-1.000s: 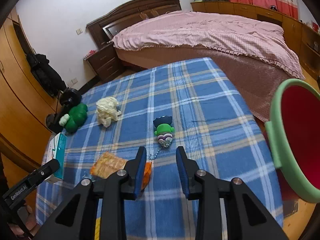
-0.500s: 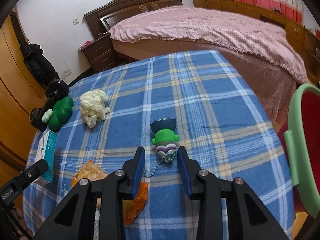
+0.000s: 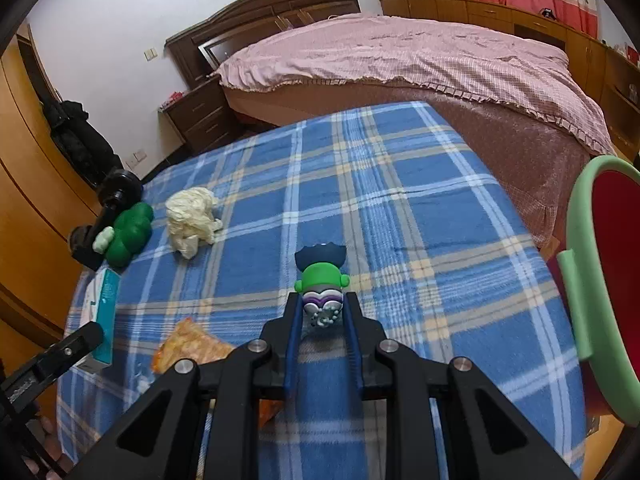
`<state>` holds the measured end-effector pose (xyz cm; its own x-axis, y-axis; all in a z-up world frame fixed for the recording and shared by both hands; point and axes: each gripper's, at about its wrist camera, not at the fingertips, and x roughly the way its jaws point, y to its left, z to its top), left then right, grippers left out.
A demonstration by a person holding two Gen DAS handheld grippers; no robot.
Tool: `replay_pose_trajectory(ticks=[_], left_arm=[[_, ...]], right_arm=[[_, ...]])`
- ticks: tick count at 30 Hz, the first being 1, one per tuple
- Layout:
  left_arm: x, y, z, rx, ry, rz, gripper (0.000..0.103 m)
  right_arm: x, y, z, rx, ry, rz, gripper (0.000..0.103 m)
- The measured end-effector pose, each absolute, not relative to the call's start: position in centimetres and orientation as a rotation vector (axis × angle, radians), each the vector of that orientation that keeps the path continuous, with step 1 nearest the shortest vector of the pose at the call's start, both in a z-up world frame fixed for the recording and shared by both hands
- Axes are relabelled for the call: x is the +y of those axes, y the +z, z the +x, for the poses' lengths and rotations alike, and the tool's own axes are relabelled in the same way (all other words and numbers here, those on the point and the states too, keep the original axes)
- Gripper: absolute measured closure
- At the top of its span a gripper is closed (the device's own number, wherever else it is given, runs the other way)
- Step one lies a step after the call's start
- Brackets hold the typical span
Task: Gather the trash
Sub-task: 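Carry the medicine box and frog keychain toward the red bucket with both tools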
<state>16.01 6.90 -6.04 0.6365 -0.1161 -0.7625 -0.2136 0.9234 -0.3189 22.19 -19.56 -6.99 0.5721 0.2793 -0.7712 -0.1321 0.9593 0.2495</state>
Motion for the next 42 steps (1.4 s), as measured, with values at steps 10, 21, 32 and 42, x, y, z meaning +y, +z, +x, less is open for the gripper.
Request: replay_pose_trajectory(ticks=[10,21,32,42], left_arm=[[5.6,-4.2,14.8,0.851,0.023,-0.391,0.047],[3.8,-2.1,13.2,0.822,-0.036,-0.379,0.047],[1.4,-0.2,11.8,0.802,-0.101,-0.361,0.047],[-1.9,0.9,11.6,0.804,-0.176,-0.33,0.047]], right_arm=[[-21.0,-3.9,19.0,0.871,0.272,0.232,0.08],[-22.5,-0.6,15.3,0.798,0.291,0.271,0.08],[-25.0,1.1,12.7,0.75,0.275,0.313,0.08],[-27.9,2.2,10.9,0.71,0.236,0.347,0.08]])
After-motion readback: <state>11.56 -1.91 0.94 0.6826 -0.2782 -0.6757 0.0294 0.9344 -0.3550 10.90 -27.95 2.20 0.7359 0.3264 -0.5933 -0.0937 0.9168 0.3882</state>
